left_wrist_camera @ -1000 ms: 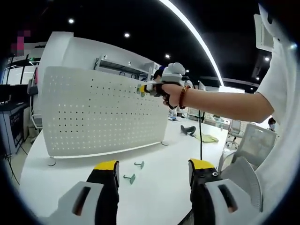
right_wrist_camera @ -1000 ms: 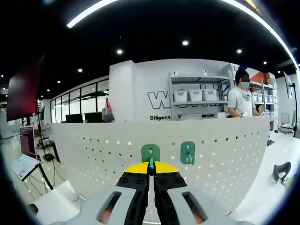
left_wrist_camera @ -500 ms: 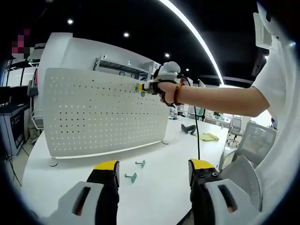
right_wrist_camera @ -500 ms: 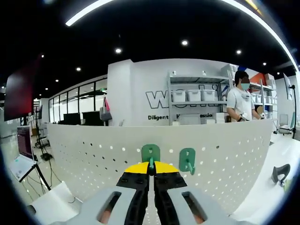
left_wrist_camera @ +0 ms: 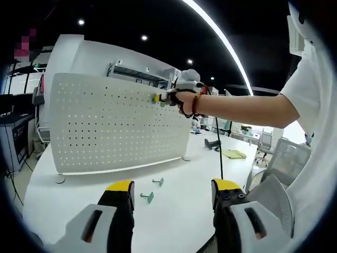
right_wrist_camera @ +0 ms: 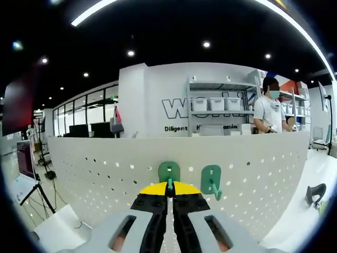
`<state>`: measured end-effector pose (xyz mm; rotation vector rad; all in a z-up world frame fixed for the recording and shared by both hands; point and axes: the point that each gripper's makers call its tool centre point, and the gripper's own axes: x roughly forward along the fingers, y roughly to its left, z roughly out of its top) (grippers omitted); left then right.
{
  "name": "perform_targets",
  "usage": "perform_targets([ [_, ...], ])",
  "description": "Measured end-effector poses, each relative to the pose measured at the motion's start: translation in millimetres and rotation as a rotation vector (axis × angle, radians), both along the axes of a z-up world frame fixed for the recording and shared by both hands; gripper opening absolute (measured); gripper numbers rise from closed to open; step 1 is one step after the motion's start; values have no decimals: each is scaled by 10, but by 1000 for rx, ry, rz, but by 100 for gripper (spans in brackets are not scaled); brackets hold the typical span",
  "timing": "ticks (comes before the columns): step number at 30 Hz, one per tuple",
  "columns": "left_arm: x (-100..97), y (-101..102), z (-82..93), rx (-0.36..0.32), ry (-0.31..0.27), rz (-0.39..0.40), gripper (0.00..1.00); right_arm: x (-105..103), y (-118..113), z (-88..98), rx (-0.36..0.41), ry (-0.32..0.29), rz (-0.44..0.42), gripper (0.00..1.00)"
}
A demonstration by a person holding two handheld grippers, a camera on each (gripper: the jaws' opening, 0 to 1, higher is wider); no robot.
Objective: Insert the hook assembly into the mounting plate slot until the hook locks in place.
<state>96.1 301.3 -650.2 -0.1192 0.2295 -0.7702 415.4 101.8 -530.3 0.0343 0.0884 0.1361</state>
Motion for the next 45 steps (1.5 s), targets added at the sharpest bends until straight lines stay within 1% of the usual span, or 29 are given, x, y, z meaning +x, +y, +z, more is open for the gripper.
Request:
perform_targets([
  [2, 12, -1, -23, 4, 8, 0, 60, 11, -1, -12, -14, 5, -4, 1],
  [4, 20, 0, -25, 2, 8, 2, 60, 24, -4, -38, -3, 12, -4, 1],
  [6, 28, -4, -31, -4, 12, 2, 60, 21, 4, -61, -8, 13, -6, 1],
  [11, 48, -11, -41, -4, 14, -1, 60, 31, -1, -57, -7, 10, -20, 1],
  [13, 52, -10, -44, -5, 14, -1, 60, 26, 5, -58, -23, 11, -28, 1],
  [14, 55, -8, -53, -1, 16, -2, 60, 21, 3, -60, -54, 15, -39, 1],
  [15, 56, -7, -54, -1, 15, -2, 60, 17, 18, -65, -41, 25, -51, 1],
  [18, 60, -10, -58, -5, 17, -3, 60, 30, 11, -77, -31, 29, -63, 1],
  [21, 60, -10, -54, -6, 15, -2, 60, 33, 25, -89, -34, 40, -83, 1],
  [22, 60, -12, -56, -8, 17, -3, 60, 31, 28, -95, -49, 40, -92, 1],
  [23, 59, -15, -63, -7, 21, -5, 60, 33, 18, -92, -114, 34, -96, 1],
  [24, 57, -15, -65, -2, 19, -7, 60, 28, 26, -93, -156, 33, -88, 1],
  [28, 53, 13, -41, -11, 14, 1, 60, 11, 29, -101, -104, 32, -79, 1],
  [32, 46, 6, -69, 2, 19, -7, 60, 5, 55, -108, -135, 39, -56, 2],
  [34, 54, 5, -57, 3, 13, -7, 60, -10, 61, -155, -94, 63, -35, 3],
  [36, 62, 2, -50, 0, 15, -8, 60, -9, 32, -164, -118, 60, -35, 6],
  [37, 69, 0, -53, 1, 17, -7, 60, -14, 19, -168, -116, 58, -35, 8],
  [40, 65, -18, -65, 14, 19, -14, 60, -43, 15, -166, -103, 59, -22, 9],
  [45, 43, -37, -55, 25, 23, -10, 59, -129, 10, -149, -107, 54, -1, 9],
])
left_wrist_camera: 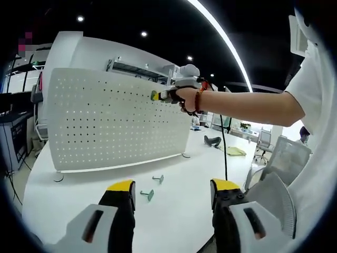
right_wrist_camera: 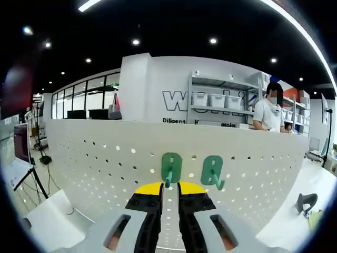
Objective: Insert the hook assembly into the mounting plate slot until the hook locks in place.
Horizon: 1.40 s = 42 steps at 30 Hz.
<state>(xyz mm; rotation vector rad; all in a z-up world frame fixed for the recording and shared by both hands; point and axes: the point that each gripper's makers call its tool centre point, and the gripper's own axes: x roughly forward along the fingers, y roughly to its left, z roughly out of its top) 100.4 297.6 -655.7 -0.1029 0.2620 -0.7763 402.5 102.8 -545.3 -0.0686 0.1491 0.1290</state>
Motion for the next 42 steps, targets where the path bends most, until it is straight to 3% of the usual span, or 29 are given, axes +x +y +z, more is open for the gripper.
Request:
perform_targets([
  [10, -108, -77, -54, 17, 27, 7, 57, -201, -57, -67, 39, 0, 22, 10],
  [21, -133, -155, -70, 30, 23, 1, 57, -407, -70, -288, 69, 29, 39, 10],
  [26, -121, -175, -79, 34, 26, -3, 57, -481, -44, -409, 103, 46, 49, 10],
  [42, -72, -253, -135, 47, 47, -50, 56, -737, 82, -968, 100, 154, 84, 10],
])
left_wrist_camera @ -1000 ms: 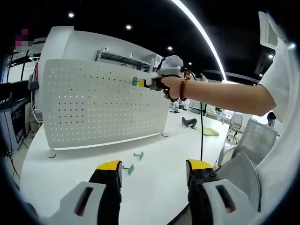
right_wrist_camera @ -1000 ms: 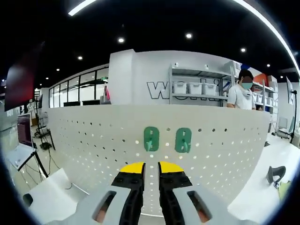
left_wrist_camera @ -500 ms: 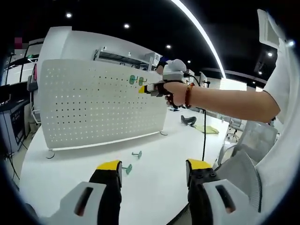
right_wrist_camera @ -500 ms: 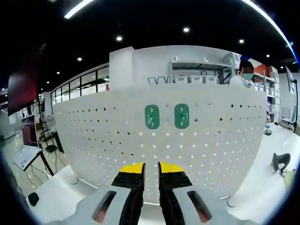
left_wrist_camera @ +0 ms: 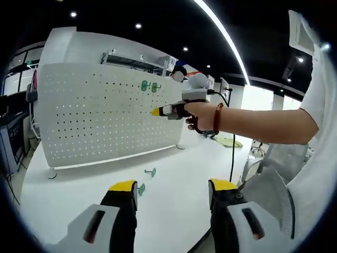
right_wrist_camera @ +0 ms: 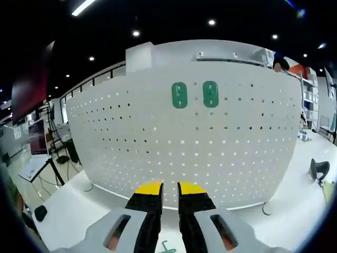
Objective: Insert the hook assembly into the mounting plate slot until the hook locks in place.
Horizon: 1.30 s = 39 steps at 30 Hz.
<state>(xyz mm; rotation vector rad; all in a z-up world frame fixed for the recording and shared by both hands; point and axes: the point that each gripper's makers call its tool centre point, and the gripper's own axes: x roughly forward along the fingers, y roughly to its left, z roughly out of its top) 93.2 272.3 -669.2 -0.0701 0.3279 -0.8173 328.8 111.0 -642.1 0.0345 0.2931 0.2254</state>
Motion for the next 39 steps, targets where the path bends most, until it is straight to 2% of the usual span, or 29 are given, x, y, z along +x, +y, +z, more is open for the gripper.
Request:
perform_targets([
  [14, 9, 6, -82, -10, 20, -3, 56, -148, -7, -582, 8, 129, 1, 12],
  [29, 18, 69, -166, -25, 42, 16, 56, -302, 59, -1089, -3, 241, 11, 16],
  [33, 28, 86, -180, -27, 47, 18, 56, -337, 80, -1198, 36, 276, 4, 16],
  [39, 70, 136, -204, -30, 56, 31, 55, -378, 71, -1396, 52, 335, -11, 16],
])
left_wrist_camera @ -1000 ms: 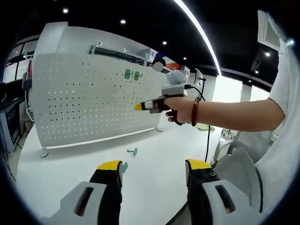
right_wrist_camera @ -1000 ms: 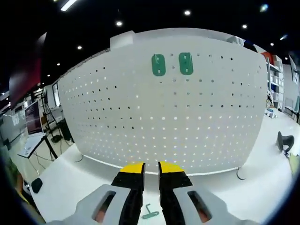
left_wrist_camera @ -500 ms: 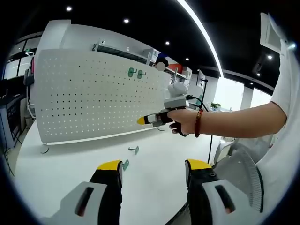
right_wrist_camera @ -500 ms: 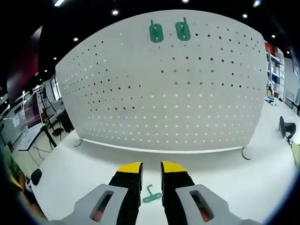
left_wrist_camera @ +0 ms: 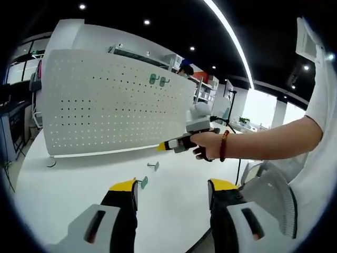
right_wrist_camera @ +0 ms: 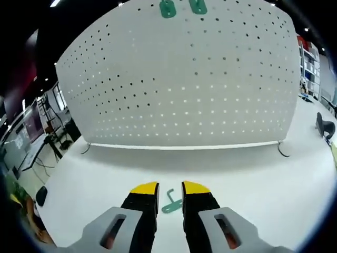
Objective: Insert the hook assembly into the mounting plate slot until the hook locks in place.
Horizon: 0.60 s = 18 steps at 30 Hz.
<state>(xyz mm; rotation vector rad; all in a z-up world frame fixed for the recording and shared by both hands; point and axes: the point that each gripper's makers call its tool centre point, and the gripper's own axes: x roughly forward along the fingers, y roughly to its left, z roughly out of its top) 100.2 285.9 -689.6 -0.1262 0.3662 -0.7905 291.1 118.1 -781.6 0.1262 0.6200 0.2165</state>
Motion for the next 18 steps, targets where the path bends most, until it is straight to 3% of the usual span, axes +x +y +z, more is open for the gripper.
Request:
perform_targets([
  [18, 66, 31, -91, 6, 26, 6, 55, -91, 52, -422, 47, 133, -15, 26],
])
